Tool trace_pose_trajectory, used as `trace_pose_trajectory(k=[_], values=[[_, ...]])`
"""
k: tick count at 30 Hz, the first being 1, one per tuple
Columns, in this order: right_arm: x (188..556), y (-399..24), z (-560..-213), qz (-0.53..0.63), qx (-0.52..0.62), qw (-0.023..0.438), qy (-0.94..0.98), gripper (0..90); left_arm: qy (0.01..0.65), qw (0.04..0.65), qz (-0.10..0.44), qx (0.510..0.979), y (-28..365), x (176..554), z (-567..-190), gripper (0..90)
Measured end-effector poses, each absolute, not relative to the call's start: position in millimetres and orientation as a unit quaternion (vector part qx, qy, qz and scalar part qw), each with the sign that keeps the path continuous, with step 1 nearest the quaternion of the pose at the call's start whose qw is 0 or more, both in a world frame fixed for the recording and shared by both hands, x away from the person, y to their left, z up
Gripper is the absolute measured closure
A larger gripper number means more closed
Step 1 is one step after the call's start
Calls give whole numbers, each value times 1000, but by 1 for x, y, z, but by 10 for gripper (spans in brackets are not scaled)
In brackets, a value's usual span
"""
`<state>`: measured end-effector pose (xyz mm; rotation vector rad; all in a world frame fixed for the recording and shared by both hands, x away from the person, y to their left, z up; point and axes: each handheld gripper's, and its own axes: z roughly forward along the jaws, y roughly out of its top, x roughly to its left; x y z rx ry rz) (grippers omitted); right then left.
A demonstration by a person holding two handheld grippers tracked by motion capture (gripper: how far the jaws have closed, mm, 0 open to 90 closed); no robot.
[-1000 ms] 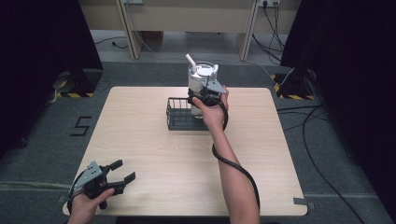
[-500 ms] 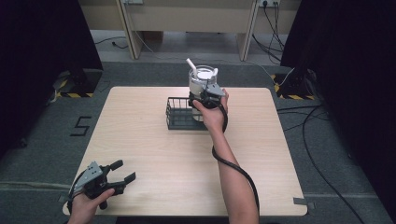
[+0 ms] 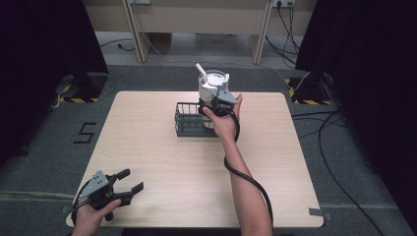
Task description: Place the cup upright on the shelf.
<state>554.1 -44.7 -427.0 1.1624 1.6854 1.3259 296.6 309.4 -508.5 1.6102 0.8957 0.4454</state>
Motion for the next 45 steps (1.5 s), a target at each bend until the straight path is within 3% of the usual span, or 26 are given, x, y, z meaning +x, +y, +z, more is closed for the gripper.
trace_pose_trajectory(k=[45], values=[[514,-56,-425,522,425,358,647,52,382,583,194,690,309,297,-508,177]])
